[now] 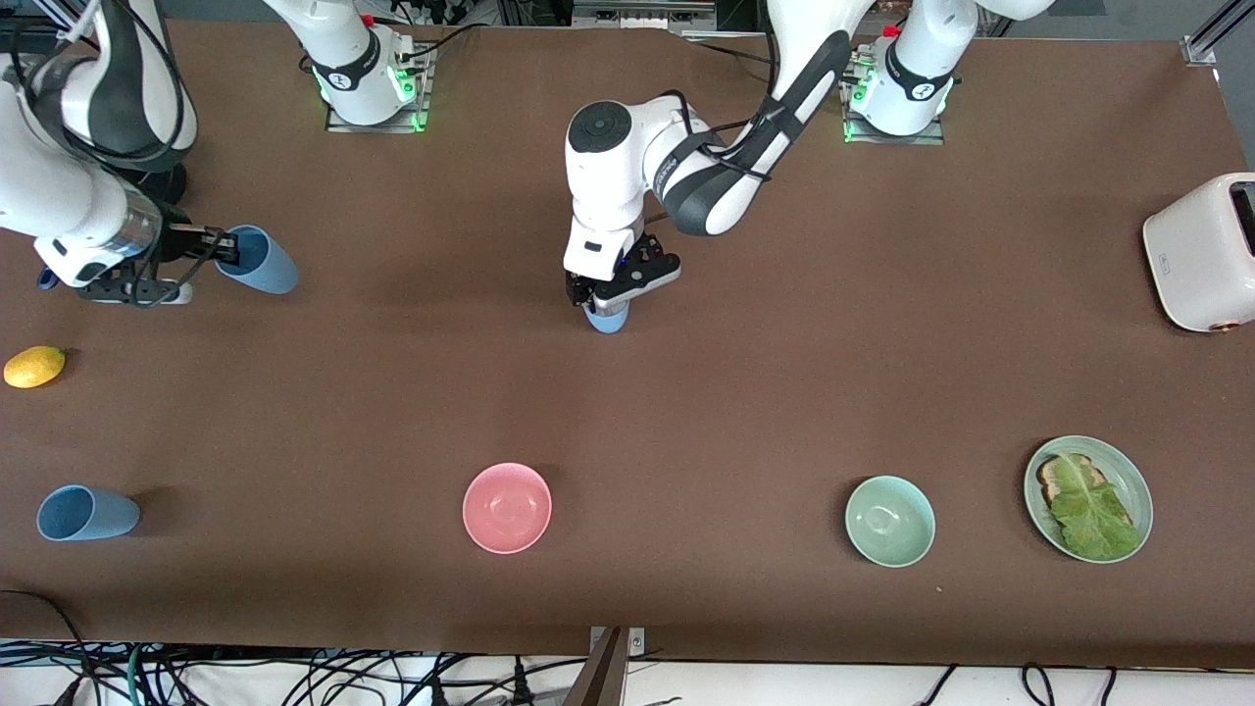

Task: Stack blue cups with both arms

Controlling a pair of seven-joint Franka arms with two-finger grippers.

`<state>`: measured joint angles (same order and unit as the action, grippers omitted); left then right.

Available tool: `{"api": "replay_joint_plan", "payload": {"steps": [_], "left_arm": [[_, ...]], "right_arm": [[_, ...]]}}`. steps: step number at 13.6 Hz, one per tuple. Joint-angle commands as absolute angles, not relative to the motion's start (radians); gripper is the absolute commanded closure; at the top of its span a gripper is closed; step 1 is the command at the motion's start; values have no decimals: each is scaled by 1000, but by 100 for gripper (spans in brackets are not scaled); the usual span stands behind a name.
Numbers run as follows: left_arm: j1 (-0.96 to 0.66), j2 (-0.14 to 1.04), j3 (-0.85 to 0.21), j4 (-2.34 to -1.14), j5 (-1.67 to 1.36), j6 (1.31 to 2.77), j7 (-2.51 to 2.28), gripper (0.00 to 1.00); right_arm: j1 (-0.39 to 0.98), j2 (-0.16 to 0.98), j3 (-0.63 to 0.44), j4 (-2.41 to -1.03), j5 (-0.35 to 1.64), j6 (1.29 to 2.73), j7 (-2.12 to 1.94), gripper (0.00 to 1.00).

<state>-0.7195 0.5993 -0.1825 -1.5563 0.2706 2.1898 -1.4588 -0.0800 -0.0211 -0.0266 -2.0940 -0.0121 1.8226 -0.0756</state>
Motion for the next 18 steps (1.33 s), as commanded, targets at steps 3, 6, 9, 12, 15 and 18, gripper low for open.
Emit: {"api": "replay_joint_plan", "payload": {"steps": [3, 6, 9, 12, 15, 18], "left_arm": [[-666, 436, -178, -1571, 188, 2024, -1194, 0], [-591, 335, -178, -1539, 112, 1870, -999, 0], [-488, 310, -178, -1416, 97, 1665, -766, 0], [-355, 281, -178, -1335, 78, 1551, -532, 0], [-171, 220, -178, -1339, 29, 1523, -237, 0], [-25, 180, -176, -1348, 31, 1505, -19, 0]], "right_arm": [[-80, -15, 5, -1869, -3, 1528, -66, 100], [-80, -17, 73, -1859, 21, 1531, 7, 100], [-80, -9, 194, -1861, 64, 1568, 148, 100], [-80, 12, 354, -1861, 96, 1653, 361, 100], [-60, 46, 464, -1861, 132, 1759, 553, 100], [33, 115, 505, -1849, 133, 1899, 708, 100]]}}
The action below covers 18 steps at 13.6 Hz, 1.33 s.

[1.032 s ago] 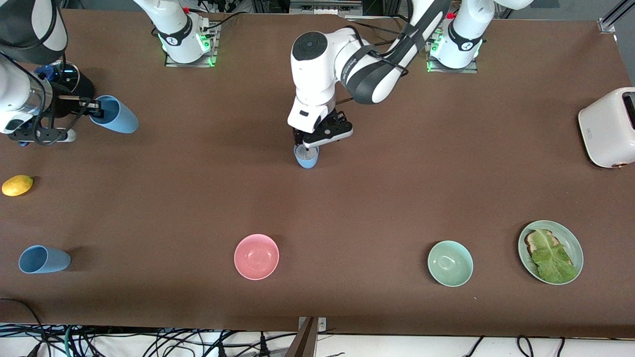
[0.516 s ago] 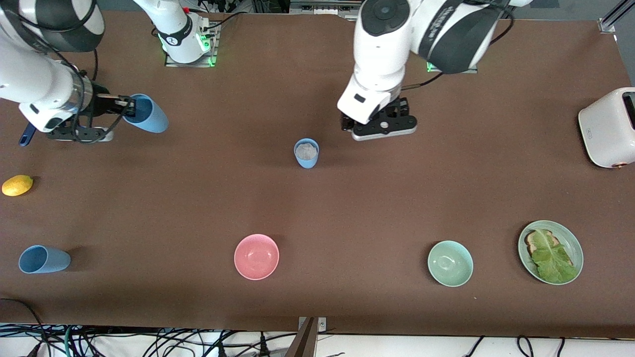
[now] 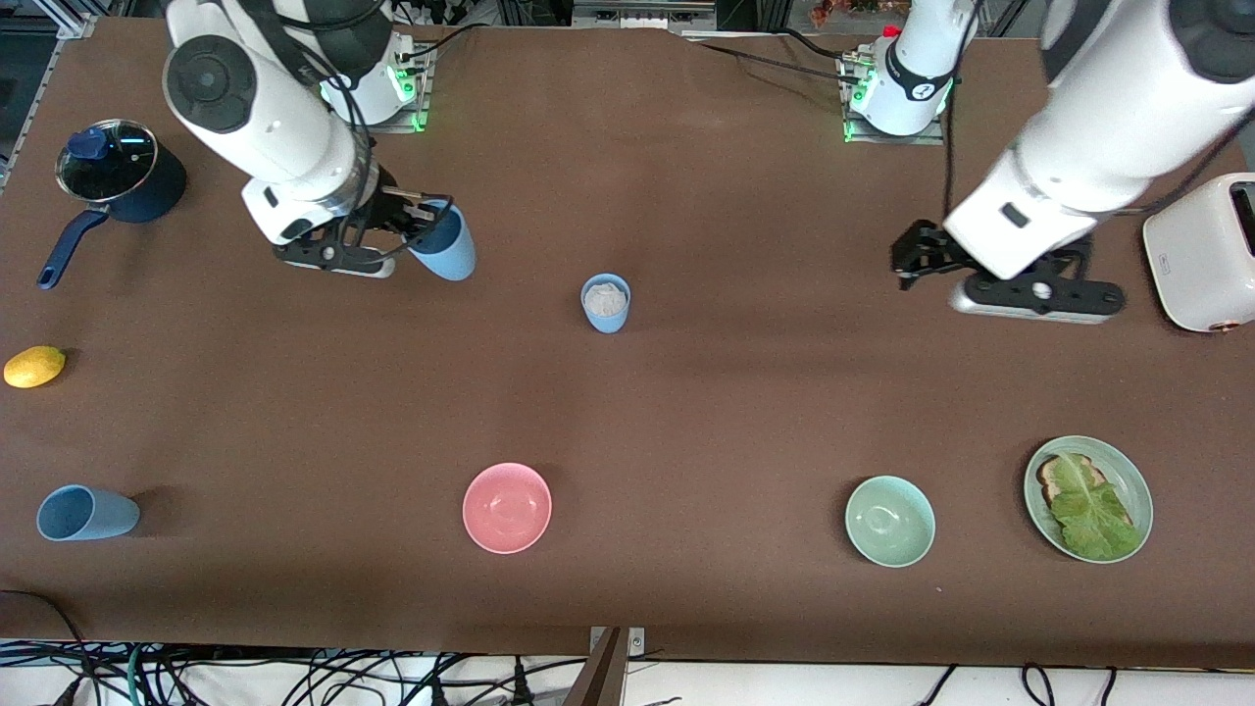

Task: Stack blue cups with both arms

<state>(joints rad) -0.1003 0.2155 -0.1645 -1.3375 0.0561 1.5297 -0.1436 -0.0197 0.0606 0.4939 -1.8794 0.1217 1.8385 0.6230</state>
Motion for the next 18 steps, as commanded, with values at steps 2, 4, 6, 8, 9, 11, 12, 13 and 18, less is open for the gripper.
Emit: {"api": "replay_joint_plan", "payload": {"steps": [2, 4, 6, 8, 9, 11, 12, 13, 18], "left_arm": [[53, 161, -176, -1350, 32, 1480, 50, 0], [115, 146, -175, -1353, 31, 1462, 55, 0], [153, 123, -160, -1367, 31, 1444, 55, 0], [161, 106, -120, -1370, 28, 1433, 57, 0], [161, 103, -112, -1370, 29, 1418, 58, 0], [160, 87, -112, -1388, 41, 1402, 45, 0], [158, 84, -112, -1388, 41, 1402, 44, 0], [156, 81, -113, -1388, 34, 1398, 44, 0], [118, 83, -124, -1388, 41, 1385, 55, 0]], "right_arm": [[104, 182, 505, -1821, 127, 1978, 823, 100], [170, 256, 503, -1784, 114, 2049, 897, 100], [224, 311, 502, -1773, 59, 2130, 951, 100], [241, 360, 502, -1749, -23, 2148, 1008, 100], [250, 374, 502, -1746, -50, 2146, 1011, 100], [253, 393, 502, -1744, -72, 2148, 1011, 100], [259, 405, 502, -1741, -75, 2149, 1011, 100], [265, 410, 502, -1740, -75, 2149, 1011, 100], [301, 408, 500, -1753, -78, 2117, 1025, 100]]}}
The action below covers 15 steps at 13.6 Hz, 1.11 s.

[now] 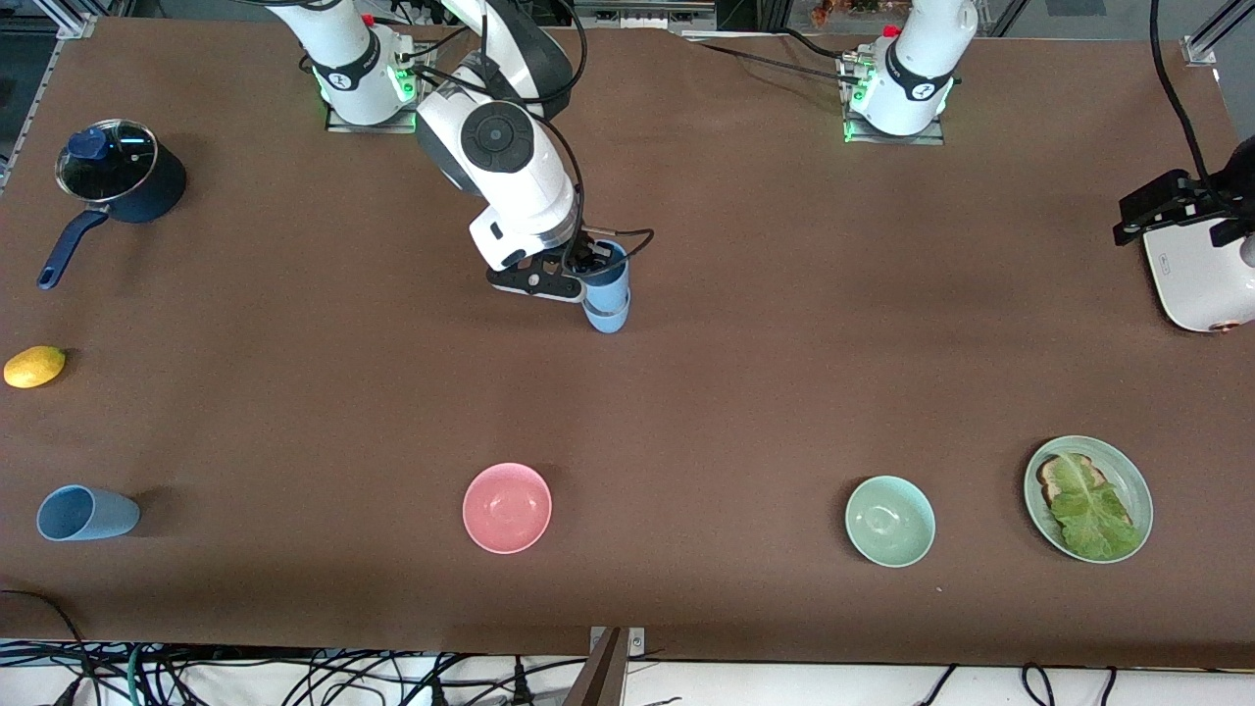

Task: Stack blue cups with both arms

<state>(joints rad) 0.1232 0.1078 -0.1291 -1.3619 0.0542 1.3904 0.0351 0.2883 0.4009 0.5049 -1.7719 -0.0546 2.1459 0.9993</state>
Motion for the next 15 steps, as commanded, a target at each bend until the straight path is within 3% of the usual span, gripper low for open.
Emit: {"api": "replay_joint_plan", "payload": {"steps": [1, 15], "left_arm": [[121, 86, -120, -1388, 34, 1393, 58, 0], [100, 92, -114, -1400, 14, 1430, 49, 0]], "right_arm": [[301, 408, 499, -1753, -78, 2112, 1025, 100], [318, 454, 494, -1755, -127, 2120, 1026, 100]]}}
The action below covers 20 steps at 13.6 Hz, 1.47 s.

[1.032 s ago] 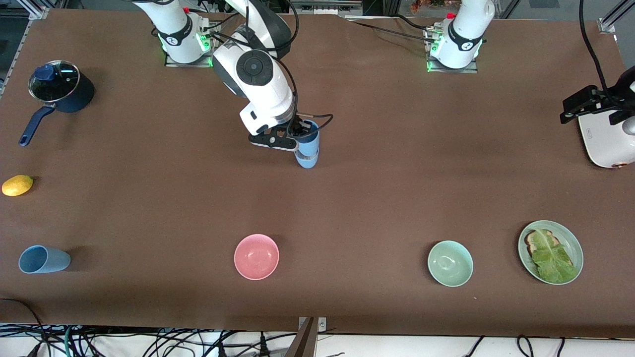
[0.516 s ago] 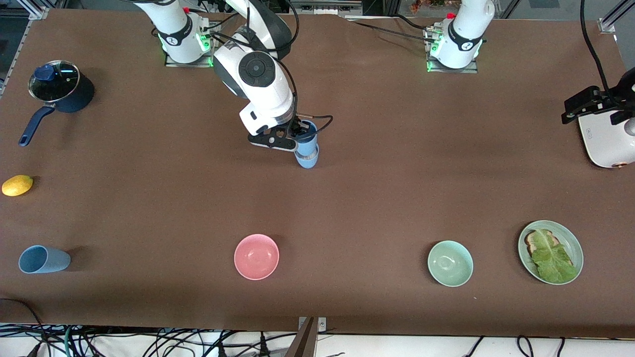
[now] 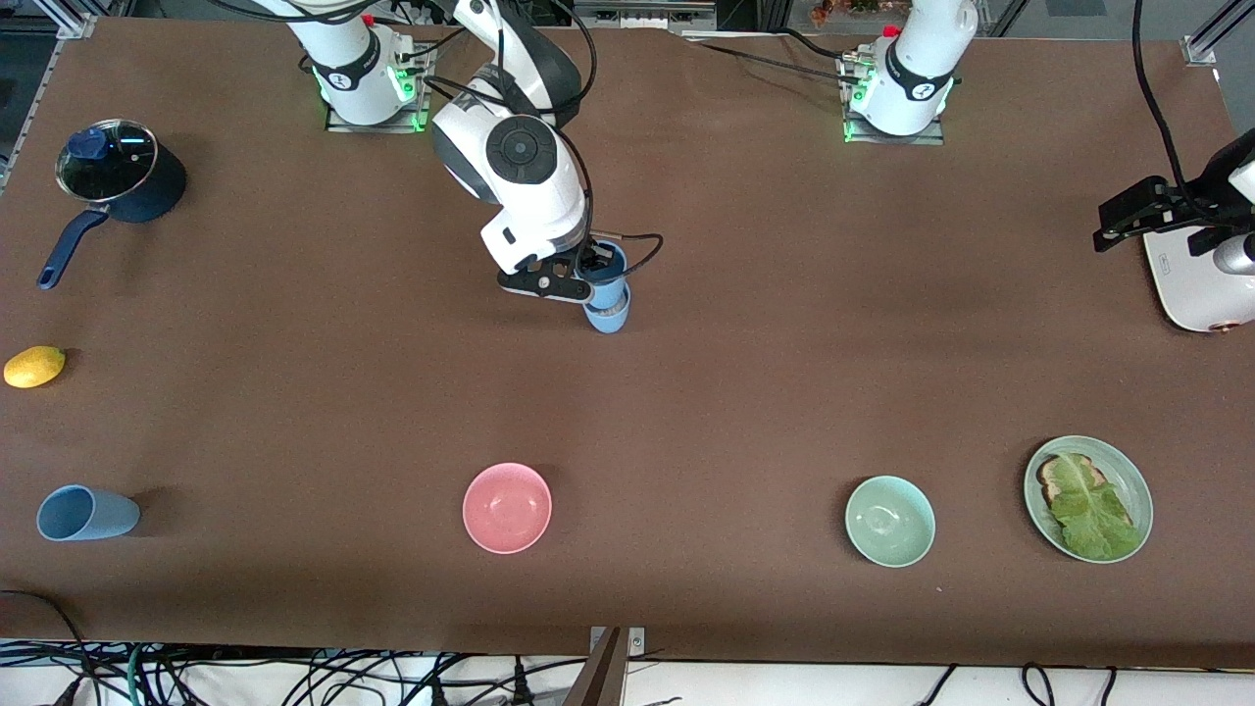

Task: Stack blue cups with both arms

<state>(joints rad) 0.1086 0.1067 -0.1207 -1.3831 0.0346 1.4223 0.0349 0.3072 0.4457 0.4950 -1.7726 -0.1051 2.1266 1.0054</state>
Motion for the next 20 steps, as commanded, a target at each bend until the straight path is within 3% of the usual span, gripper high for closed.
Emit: {"api": "replay_joint_plan", "payload": {"steps": [1, 2, 3, 10, 14, 16, 20], "left_arm": [[101, 94, -112, -1399, 11, 1430, 54, 0], [98, 97, -113, -1401, 14, 1430, 48, 0], [91, 97, -115, -1399, 18, 1431, 48, 0], [86, 106, -121, -1385, 8, 1436, 49, 0], [83, 112, -126, -1381, 6, 1436, 52, 0], [75, 113, -124, -1379, 6, 1436, 52, 0], [75, 117, -124, -1381, 5, 1436, 52, 0]], "right_arm": [[316, 456, 494, -1755, -127, 2120, 1026, 100], [316, 456, 494, -1753, -126, 2117, 1026, 60], [316, 456, 494, -1753, -127, 2114, 1025, 1], [308, 414, 492, -1736, -126, 2106, 1014, 0], [305, 356, 453, -1576, -127, 1877, 993, 0], [305, 319, 390, -1510, -127, 1768, 874, 0], [305, 224, 171, -1502, -110, 1651, 501, 0]]}}
